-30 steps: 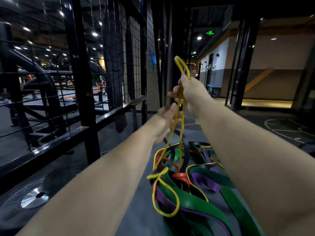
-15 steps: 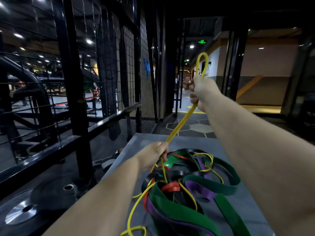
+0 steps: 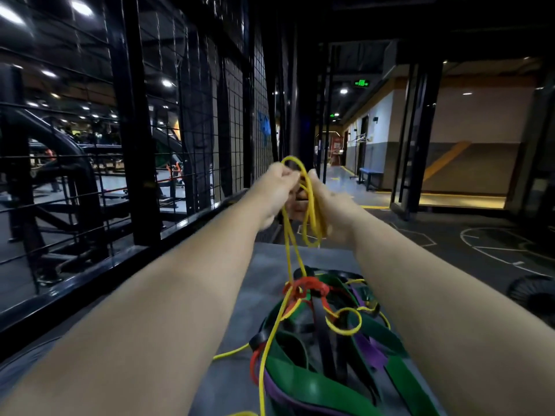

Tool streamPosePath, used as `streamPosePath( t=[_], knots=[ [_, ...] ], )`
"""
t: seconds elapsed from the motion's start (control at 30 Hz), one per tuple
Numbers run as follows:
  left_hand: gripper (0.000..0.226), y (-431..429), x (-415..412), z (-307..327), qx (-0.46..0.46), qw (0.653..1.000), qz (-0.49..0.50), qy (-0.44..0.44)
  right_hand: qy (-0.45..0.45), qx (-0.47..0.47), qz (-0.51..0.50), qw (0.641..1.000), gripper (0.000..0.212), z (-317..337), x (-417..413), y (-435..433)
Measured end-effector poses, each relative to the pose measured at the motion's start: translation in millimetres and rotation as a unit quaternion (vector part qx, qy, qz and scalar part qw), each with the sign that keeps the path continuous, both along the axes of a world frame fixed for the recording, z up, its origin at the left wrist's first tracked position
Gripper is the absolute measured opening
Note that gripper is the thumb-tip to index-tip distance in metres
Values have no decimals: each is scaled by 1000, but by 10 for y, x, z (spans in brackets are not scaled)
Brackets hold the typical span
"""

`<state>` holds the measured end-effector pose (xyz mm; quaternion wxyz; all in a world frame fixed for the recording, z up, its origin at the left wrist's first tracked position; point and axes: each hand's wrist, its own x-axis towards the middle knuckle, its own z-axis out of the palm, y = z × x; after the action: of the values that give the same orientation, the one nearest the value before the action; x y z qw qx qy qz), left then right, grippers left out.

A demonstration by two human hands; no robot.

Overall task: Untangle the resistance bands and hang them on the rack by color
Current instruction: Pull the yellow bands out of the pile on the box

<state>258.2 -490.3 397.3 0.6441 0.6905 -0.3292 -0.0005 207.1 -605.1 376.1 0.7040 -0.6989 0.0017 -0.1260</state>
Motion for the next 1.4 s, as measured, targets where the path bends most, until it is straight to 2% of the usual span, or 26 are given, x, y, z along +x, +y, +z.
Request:
streamPosePath(
  t=[0.1, 0.23, 0.37, 0.43, 0.57, 0.63, 0.77, 0.8, 0.87, 0.93, 0.97, 1.13, 1.27, 1.4],
  knots=[
    [11, 9, -40, 287, -41, 998, 31, -28, -41, 29, 59, 997, 65, -12, 29, 34],
    [9, -13, -64, 378, -20, 998, 51, -30, -80, 23, 58, 995, 66, -16, 88, 65],
    [9, -55, -63, 266, 25, 995, 89, -44, -77, 54, 106, 990, 40, -57, 82, 95],
    [6, -34, -27, 201, 23, 994, 91, -52, -43, 35, 78, 995, 27, -140, 81, 45],
    [7, -19, 74, 3, 19, 995, 93, -11, -18, -2, 1, 1000, 31, -217, 67, -8],
    [7, -54, 103, -113, -13, 997, 71, 36, -3, -2, -42, 999, 32, -183, 45, 1],
    [26, -153, 54, -387, -192, 968, -7, 163, -2, 69, -116, 991, 28, -65, 30, -51],
    [24, -175, 20, -463, -188, 965, -7, 181, -12, 97, -117, 988, 28, -17, 12, -52],
    [24, -218, -67, -648, -91, 978, -39, 184, -31, 133, -116, 984, 29, 82, -13, -70],
    [41, -277, -147, -835, 25, 984, -88, 156, -48, 133, -125, 982, 27, 199, -53, -88],
    [47, -299, -157, -924, 52, 984, -105, 133, -56, 125, -135, 981, 26, 262, -72, -107],
    [31, -348, -204, -1075, 104, 987, -119, 40, -81, 158, -169, 969, 26, 546, -139, -238],
    [14, -461, -271, -992, 128, 982, -139, 11, -104, 173, -149, 968, 27, 676, -147, -235],
    [17, -511, -243, -934, 146, 981, -119, -45, -141, 223, -145, 954, 28, 809, -219, -224]
  ],
)
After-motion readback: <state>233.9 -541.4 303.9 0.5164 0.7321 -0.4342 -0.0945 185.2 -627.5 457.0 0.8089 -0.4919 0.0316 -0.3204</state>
